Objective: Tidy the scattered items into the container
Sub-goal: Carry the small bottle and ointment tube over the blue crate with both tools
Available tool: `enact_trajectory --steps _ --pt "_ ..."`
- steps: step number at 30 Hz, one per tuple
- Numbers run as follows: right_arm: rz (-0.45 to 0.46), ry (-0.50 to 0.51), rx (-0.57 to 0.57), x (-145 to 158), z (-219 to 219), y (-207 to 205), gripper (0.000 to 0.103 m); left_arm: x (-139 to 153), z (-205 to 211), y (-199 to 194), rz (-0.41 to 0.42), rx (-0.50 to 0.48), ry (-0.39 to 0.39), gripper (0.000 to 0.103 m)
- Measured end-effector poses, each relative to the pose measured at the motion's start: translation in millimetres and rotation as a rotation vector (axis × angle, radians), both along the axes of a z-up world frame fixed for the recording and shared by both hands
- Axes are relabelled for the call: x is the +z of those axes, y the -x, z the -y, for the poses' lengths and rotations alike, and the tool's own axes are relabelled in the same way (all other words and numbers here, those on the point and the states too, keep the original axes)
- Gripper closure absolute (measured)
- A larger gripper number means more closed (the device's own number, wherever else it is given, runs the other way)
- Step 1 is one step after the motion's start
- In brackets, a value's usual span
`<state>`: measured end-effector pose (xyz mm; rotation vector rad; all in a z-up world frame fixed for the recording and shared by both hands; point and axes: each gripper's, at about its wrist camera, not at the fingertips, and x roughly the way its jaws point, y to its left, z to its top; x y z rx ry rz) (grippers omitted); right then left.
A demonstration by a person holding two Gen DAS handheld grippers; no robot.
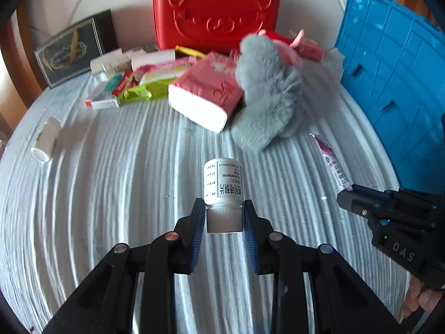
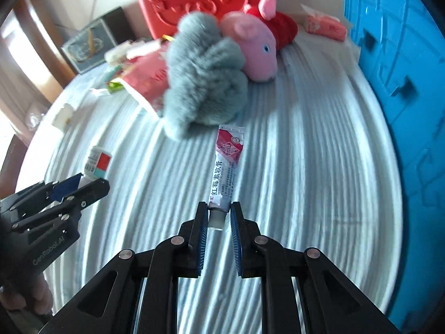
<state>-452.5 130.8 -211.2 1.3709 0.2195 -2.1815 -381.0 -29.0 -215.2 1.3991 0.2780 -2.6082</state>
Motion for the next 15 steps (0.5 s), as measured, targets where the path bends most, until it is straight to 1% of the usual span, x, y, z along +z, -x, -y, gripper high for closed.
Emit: enact_trajectory --steps 3,5,7,11,15 --pt "-0.033 0.031 0.027 19 -3 -18 0.087 19 -7 -13 -0.030 0.010 0.023 0.076" --pt "-0.057 0.049 0.047 31 5 -29 0.087 31 -13 -24 -0.049 0.019 0.041 0.076" --pt "-0.075 0.067 0.064 41 1 -41 0.087 41 -17 -35 -0.062 0.029 0.057 0.076" --pt "-0.102 0.097 0.104 61 4 -61 0.087 58 -21 -56 -0.080 0.056 0.075 0.076" --pt "-0.147 0.110 0.131 81 4 -81 0.087 76 -19 -79 -0.121 0.074 0.085 0.076"
